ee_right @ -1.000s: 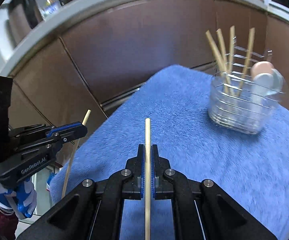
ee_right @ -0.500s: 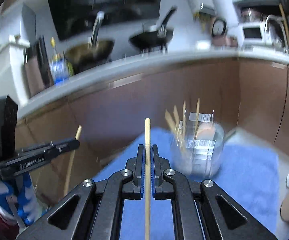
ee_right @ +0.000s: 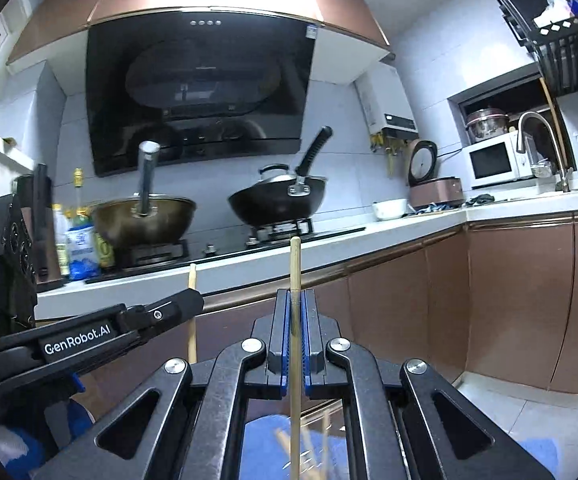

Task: Organize utensils
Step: 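Lift both chopsticks and carry them over the glass holder, then open both tools to drop the chopsticks into the holder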

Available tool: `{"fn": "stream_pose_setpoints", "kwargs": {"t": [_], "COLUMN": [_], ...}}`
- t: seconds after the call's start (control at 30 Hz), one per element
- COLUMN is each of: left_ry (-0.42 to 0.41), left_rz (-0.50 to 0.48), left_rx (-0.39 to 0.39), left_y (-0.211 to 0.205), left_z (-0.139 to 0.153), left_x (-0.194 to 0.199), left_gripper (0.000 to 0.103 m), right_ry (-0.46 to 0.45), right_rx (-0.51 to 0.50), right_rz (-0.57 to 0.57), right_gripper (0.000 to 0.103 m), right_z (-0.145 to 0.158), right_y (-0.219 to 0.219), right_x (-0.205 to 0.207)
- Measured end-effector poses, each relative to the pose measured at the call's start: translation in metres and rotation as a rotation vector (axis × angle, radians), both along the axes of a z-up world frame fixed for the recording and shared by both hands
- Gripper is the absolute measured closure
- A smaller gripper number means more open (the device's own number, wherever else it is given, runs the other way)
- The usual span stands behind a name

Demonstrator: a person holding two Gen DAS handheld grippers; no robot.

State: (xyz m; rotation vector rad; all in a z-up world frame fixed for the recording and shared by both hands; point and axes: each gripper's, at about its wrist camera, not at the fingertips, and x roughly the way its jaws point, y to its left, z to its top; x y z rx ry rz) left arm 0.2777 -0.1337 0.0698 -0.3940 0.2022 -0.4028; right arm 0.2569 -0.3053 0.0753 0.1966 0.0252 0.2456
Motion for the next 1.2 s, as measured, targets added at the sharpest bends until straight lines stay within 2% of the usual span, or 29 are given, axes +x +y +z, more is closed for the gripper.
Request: {"fn": "stream_pose_setpoints", "kwargs": {"t": [0.23, 0.37, 0.53, 0.6, 0.67, 0.7, 0.77, 0.9, 0.97, 1.2], "left_ry": [-0.023, -0.011, -0.020, -0.021, -0.023, -0.022, -0.014, -0.012, 0.002, 0.052], "left_rz": [0.061, 0.076, 0.098, 0.104, 0.110, 0.112, 0.119, 0.136, 0.142, 0.173], "left_rx": [0.016, 0.017, 0.038, 0.053, 0.059, 0.060, 0.066, 0.108, 0.135, 0.265], "left_y": [-0.020, -0.026, -0.027, -0.025, -0.019, -0.017, -0.012, -0.004, -0.002, 0.001], "left_z": [-0.044, -0.066, -0.074, -0.072, -0.067, -0.065, -0.058, -0.047, -0.041, -0.034], "left_x": [0.034, 0.040, 0.033, 0.027, 0.019, 0.016, 0.008, -0.014, -0.026, -0.077], "left_gripper": [0.098, 0.098, 0.096, 0.096, 0.093, 0.091, 0.079, 0.070, 0.062, 0.053], "right_ry": [0.031, 0.061, 0.071, 0.072, 0.066, 0.061, 0.057, 0.052, 0.058, 0.114], "right_rx": [0.002, -0.018, -0.032, -0.028, -0.025, -0.022, -0.017, -0.018, -0.024, -0.063], "right_rz": [-0.025, -0.036, -0.040, -0.043, -0.055, -0.060, -0.070, -0.090, -0.094, -0.133], "right_gripper": [0.098, 0.098, 0.097, 0.083, 0.075, 0.072, 0.068, 0.057, 0.054, 0.040], "right_z": [-0.047, -0.070, -0.079, -0.078, -0.073, -0.070, -0.063, -0.050, -0.046, -0.040], "right_y": [-0.011, -0.010, -0.010, -0.011, -0.014, -0.016, -0.020, -0.025, -0.025, -0.026], "right_x": [0.040, 0.042, 0.034, 0.030, 0.023, 0.018, 0.010, -0.011, -0.022, -0.069]}}
